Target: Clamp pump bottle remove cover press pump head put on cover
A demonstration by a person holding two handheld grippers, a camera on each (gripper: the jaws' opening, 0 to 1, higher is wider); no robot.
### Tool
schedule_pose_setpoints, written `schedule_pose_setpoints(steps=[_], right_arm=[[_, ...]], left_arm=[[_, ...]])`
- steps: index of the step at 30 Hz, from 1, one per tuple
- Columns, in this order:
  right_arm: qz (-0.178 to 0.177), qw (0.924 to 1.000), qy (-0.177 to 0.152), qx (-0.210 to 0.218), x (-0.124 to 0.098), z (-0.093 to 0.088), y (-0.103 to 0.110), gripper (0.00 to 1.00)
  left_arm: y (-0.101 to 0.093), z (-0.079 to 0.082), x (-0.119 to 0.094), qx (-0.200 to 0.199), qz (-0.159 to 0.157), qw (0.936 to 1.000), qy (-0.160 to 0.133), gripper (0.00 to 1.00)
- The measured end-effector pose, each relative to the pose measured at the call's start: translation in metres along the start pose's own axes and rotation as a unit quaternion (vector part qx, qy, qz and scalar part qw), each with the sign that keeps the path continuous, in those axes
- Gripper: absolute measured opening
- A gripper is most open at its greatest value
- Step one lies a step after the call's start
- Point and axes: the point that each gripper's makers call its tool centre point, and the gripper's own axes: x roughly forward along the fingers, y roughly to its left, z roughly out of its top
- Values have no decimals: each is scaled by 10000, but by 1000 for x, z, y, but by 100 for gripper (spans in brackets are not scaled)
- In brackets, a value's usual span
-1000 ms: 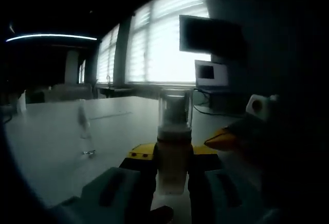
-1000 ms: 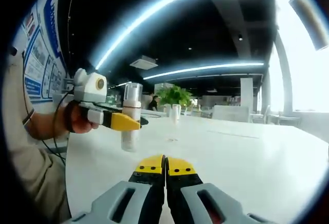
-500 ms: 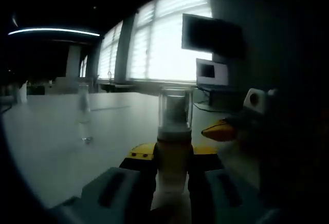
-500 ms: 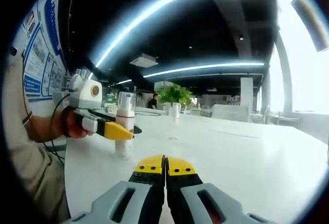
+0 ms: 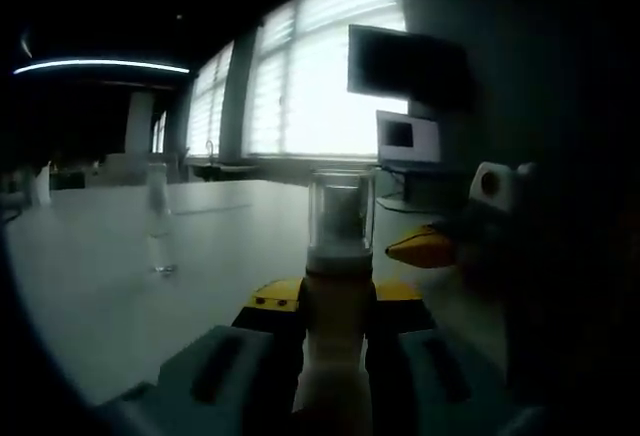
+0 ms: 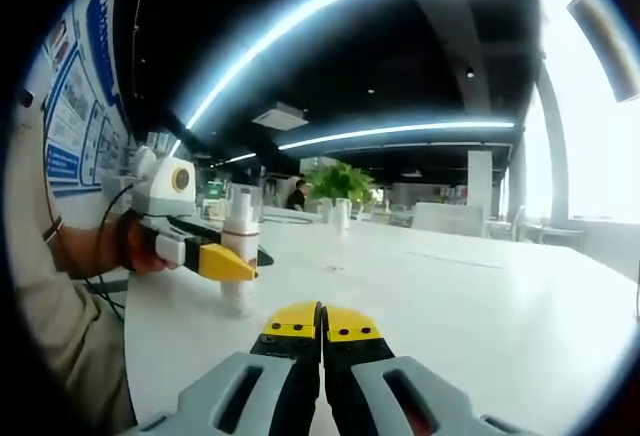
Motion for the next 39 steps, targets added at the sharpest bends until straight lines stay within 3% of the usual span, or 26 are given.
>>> schedule_pose_setpoints(steps=[15,17,30,35,39], right_arm=[[16,10000,4,-3,1,0,2,0],[16,10000,2,-6,1,0,2,0],[81,9999,52,-67,1,1,9,0],[31,10000,-4,-64,1,7,8,0],[53,9999,-121,-11,-1,21,10,0]], left_arm=[[0,0,2,72,-81,9999,-125,14],[-1,1,2,245,-85,9994,-213,14],[-4,2,3,177,-121,9992,-323,14],[-3,2,3,194,-111,9992,-331,14],[-3,2,3,188,-112,9992,-338,14]])
